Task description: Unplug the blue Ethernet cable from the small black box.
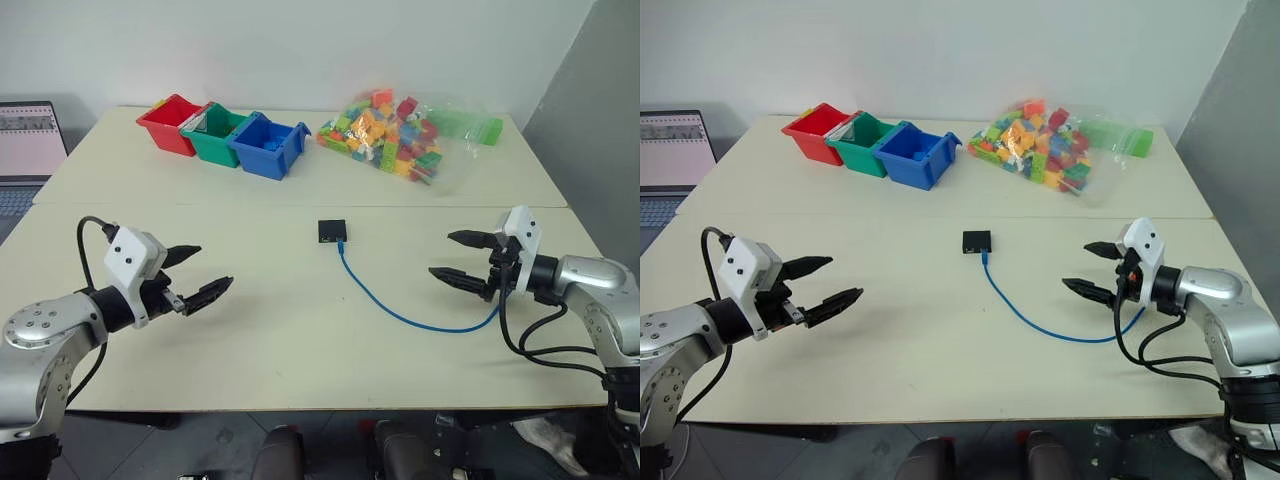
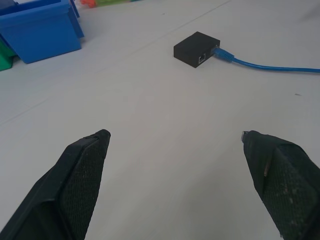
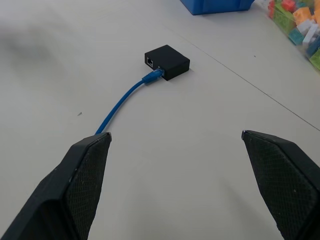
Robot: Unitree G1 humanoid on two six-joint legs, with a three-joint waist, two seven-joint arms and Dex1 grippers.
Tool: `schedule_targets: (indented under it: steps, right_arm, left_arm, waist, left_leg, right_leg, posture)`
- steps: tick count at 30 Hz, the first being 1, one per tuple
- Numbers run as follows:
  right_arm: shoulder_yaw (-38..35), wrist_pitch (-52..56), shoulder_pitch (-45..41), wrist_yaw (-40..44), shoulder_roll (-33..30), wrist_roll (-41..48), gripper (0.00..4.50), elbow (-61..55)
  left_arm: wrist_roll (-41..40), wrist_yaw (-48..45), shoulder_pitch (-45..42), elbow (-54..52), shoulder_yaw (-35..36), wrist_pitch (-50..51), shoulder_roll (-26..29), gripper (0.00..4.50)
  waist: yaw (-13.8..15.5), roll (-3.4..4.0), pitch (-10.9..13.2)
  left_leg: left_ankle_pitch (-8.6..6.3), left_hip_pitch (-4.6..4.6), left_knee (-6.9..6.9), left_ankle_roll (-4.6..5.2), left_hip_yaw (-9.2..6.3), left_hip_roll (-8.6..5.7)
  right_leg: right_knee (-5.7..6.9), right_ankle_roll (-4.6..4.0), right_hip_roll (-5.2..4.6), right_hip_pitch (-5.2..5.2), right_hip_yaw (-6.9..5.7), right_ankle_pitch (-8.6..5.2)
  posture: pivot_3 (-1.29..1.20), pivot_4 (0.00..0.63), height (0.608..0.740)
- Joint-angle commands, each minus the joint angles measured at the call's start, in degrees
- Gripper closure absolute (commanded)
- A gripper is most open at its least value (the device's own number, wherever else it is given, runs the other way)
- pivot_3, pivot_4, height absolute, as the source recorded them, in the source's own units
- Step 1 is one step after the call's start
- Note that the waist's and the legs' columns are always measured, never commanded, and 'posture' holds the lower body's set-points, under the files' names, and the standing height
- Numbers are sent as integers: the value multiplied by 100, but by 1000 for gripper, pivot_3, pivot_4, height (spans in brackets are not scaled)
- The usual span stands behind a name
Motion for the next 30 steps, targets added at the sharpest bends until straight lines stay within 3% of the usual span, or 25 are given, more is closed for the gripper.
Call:
schedule_targets:
  steps: [1, 18, 24, 30]
  right_arm:
    - [-30, -60, -75, 66, -3, 3, 66, -109]
    - [112, 152, -103, -265, 277, 24, 66, -369]
    - [701, 191, 42, -1088, 1153, -333, 66, -669]
    - [1505, -145, -339, -2905, 2649, -1722, 66, 115]
  left_arm:
    - [-54, 22, -53, -110, 234, -88, -1, 0]
    - [-21, -4, 79, -242, 147, -13, 41, 0]
    - [105, -459, 164, -27, 75, -587, 74, 0]
    - [-11, -1133, 267, 39, -105, -664, 223, 0]
  waist:
    - [0, 0, 0]
    - [-2, 0, 0]
    - [-6, 0, 0]
    - [-38, -4, -2]
  left_leg:
    - [0, 0, 0, 0, 0, 0]
    - [0, 0, 0, 0, 0, 0]
    - [0, 0, -1, 0, -2, 3]
    - [1, -6, 0, -1, -2, 4]
  right_leg:
    - [0, 0, 0, 0, 0, 0]
    - [1, 0, 0, 0, 1, 0]
    - [2, -1, 0, -2, 0, 0]
    - [9, -2, 1, -15, 0, 1]
  posture:
    - [0, 150, 740]
    - [0, 150, 740]
    - [0, 150, 740]
    - [0, 150, 740]
